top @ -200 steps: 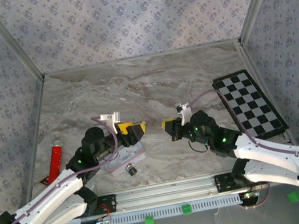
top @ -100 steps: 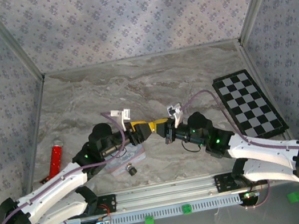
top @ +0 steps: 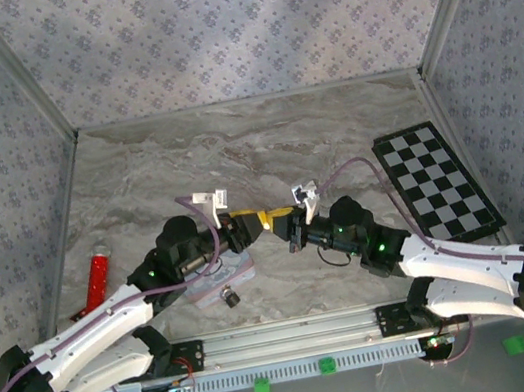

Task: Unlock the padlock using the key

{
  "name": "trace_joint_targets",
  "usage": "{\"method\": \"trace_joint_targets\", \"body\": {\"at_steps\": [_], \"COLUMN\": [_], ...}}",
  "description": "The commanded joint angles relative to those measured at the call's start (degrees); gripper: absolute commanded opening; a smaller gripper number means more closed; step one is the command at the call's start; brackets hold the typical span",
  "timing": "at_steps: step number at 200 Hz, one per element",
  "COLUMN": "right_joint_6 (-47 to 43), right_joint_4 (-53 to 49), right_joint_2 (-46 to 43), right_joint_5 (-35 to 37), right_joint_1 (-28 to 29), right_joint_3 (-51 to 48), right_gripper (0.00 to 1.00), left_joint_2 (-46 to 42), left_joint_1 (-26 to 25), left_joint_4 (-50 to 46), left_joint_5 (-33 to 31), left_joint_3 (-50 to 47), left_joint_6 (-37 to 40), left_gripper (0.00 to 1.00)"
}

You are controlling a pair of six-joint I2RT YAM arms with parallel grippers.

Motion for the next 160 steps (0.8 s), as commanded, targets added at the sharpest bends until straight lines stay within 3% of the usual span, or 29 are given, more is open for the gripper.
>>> {"method": "trace_joint_targets", "body": {"at_steps": [1,93,160], "right_joint_6": [-1.0,-1.1,-1.2], "right_joint_4": [1.7,2.3,2.4], "right_joint_2": [-0.8,0.4,0.3], "right_joint_5": [-0.5,-0.2,0.4], "right_joint_1": [0.5,1.1,1.2], "right_joint_3": [0.6,1.2,1.5], "right_gripper": [0.0,0.0,0.0], "left_joint_2": [-0.7,0.4,1.2], "left_joint_1": [-0.4,-0.3,-0.4], "left_joint_4": [-0.2,0.1,-0.4], "left_joint_5": [-0.9,0.5,0.4], "left_joint_3": [2.1,2.5,2.7], "left_joint_6": [0.7,0.5,0.3], "left_gripper": [0.41,0.23,0.2]}}
